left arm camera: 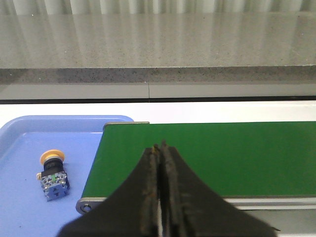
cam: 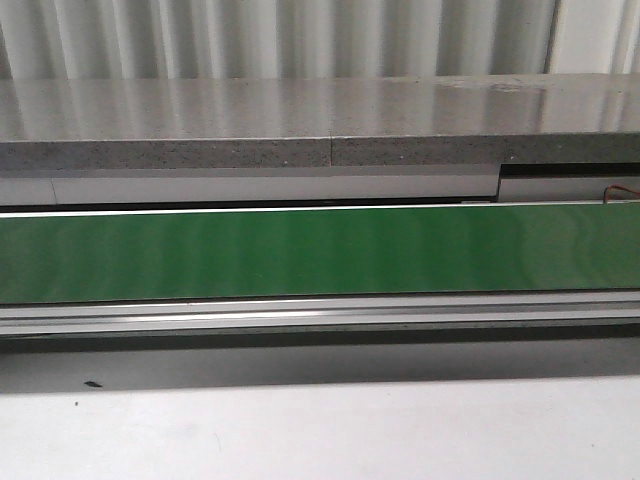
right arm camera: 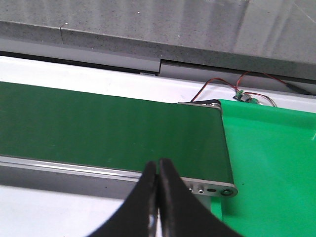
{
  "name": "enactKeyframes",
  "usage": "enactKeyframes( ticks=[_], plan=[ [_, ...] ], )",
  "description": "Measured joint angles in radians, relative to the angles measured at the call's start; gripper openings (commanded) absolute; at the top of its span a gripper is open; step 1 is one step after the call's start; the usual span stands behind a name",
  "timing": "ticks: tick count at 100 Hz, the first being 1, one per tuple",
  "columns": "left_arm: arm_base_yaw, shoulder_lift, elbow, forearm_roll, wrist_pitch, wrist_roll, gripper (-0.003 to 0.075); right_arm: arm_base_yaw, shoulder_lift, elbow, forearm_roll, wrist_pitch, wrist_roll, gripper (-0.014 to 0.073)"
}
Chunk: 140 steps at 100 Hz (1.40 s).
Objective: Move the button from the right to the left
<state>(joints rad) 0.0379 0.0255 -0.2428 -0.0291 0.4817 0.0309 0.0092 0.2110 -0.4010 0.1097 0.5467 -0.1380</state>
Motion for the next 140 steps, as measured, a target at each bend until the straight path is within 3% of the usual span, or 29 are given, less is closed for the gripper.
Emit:
enactKeyframes(
  ticks=[52,140],
  plan=[
    [-0.057,-0.029,0.246,0.081,-0.398,-0.019,-0.0020,0.000,0.000,0.000,0.000,0.000,0.000,-0.0048],
    [-0.057,-0.029,0.246,0.088,-0.393,-0.019,-0.0020,0.000,0.000,0.000,0.000,0.000,0.000,-0.0048]
  ],
)
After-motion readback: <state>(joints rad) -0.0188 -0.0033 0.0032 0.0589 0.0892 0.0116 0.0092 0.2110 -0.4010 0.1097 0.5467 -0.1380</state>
